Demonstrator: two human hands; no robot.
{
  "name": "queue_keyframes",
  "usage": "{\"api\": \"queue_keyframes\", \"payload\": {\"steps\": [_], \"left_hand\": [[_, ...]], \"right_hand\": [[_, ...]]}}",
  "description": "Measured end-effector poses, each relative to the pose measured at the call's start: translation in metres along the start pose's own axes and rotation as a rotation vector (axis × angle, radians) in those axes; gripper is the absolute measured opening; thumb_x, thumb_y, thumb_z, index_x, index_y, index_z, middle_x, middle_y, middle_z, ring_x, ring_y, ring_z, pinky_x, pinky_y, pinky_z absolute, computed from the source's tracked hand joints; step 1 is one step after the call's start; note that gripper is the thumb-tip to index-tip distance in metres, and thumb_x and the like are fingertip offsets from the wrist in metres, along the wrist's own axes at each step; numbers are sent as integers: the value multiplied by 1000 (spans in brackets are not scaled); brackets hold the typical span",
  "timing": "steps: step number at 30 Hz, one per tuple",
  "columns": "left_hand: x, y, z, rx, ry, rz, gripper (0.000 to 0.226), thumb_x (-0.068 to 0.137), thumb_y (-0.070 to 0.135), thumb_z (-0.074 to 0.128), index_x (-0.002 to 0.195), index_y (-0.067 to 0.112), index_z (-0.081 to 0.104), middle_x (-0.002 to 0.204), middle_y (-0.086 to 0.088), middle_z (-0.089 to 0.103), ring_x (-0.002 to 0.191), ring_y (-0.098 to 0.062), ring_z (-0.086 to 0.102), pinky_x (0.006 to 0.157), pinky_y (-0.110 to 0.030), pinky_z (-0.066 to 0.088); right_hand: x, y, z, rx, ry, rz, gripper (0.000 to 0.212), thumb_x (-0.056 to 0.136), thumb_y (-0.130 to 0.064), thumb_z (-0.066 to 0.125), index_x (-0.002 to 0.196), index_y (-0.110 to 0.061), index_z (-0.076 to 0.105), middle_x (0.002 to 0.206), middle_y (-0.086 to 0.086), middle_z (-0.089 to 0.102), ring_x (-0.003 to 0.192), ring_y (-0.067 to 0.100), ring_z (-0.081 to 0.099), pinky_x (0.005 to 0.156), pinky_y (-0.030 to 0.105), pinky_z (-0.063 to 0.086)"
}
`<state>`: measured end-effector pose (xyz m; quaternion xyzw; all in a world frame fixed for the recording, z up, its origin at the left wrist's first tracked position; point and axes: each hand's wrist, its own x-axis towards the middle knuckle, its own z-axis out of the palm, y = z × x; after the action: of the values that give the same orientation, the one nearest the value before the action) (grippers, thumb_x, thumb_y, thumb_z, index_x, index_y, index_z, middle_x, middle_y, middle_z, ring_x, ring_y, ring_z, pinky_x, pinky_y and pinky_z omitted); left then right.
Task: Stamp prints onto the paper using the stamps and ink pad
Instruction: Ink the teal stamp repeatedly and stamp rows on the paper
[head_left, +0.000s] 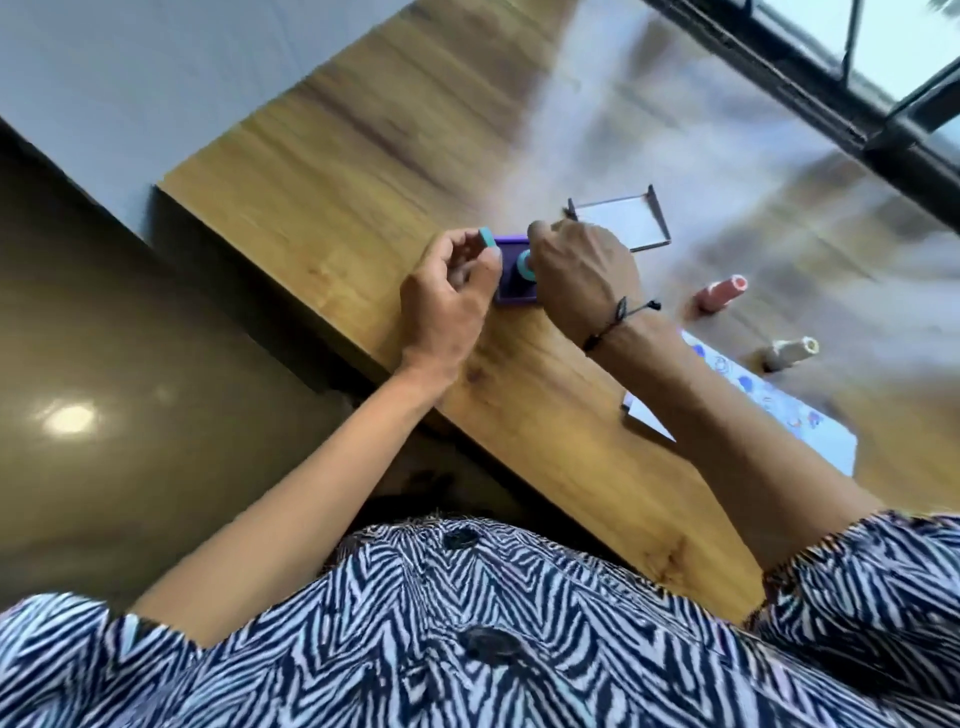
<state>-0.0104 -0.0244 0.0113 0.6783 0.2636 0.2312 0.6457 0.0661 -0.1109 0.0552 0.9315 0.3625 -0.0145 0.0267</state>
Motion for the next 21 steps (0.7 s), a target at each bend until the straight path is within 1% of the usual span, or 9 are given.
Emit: {"api": "queue_keyframes", "payload": {"steps": [3, 6, 10, 12, 15, 17, 18, 20, 21], "left_hand": [[1, 0, 3, 27, -5, 17, 26, 80, 21, 59, 100, 5, 61, 91, -4, 65, 74, 3, 57, 71, -9, 46], [1, 2, 3, 33, 0, 45, 24, 82, 16, 58, 100, 0, 61, 96, -10, 66, 81, -1, 58, 74, -7, 46], [3, 2, 4, 33, 38, 35, 23, 81, 15, 57, 99, 1, 60, 91, -4, 62, 77, 6, 58, 72, -7, 46], [3, 2, 5, 23, 62, 25, 24, 80, 18, 57, 97, 2, 61, 89, -4, 64, 77, 1, 59, 73, -11, 48], [6, 2, 6, -11, 60, 2, 33, 77, 27, 57, 97, 2, 61, 92, -10, 67, 81, -13, 63, 76, -26, 54], [5, 2, 8, -14, 63, -6, 36, 75, 32, 55, 96, 3, 61, 91, -8, 67, 80, -12, 63, 75, -28, 54], [5, 2, 8, -12, 66, -9, 36, 74, 33, 54, 95, 5, 61, 89, -5, 66, 78, -9, 62, 74, -27, 54], [4, 2, 8, -9, 74, -14, 35, 74, 34, 53, 94, 6, 61, 87, -2, 66, 76, -6, 62, 73, -27, 55], [4, 1, 8, -18, 77, -24, 36, 74, 33, 53, 94, 5, 62, 88, -4, 67, 78, -9, 64, 75, -31, 56]], "right_hand": [[-3, -2, 1, -38, -31, -26, 19, 90, -2, 37, 102, 1, 50, 108, 23, 58, 101, 40, 53, 67, 41, 42], [3, -3, 1, -96, -55, -120, 21, 91, -7, 35, 102, 0, 51, 108, 22, 58, 103, 38, 52, 65, 38, 35], [21, 5, -5, -59, -129, -183, 19, 88, -12, 41, 97, -2, 55, 99, 21, 62, 93, 40, 57, 57, 35, 31], [21, 7, -6, -33, -129, -199, 18, 85, -14, 44, 96, -4, 55, 96, 19, 63, 88, 41, 58, 56, 34, 30], [16, 9, -2, -19, -104, -218, 18, 85, -15, 43, 98, -6, 51, 95, 17, 61, 88, 40, 57, 55, 34, 29], [19, 12, -3, 61, -131, -195, 12, 79, -18, 47, 87, -10, 47, 93, 18, 61, 74, 38, 52, 50, 29, 26], [20, 13, -4, 83, -152, -184, 10, 77, -19, 48, 82, -13, 43, 91, 18, 62, 68, 35, 46, 48, 26, 21], [23, 17, -3, 60, -162, -217, 11, 76, -18, 48, 85, -12, 46, 89, 19, 61, 65, 31, 40, 46, 25, 14], [24, 19, 0, 42, -161, -248, 15, 77, -17, 48, 90, -10, 48, 89, 18, 62, 67, 32, 43, 46, 27, 16]]}}
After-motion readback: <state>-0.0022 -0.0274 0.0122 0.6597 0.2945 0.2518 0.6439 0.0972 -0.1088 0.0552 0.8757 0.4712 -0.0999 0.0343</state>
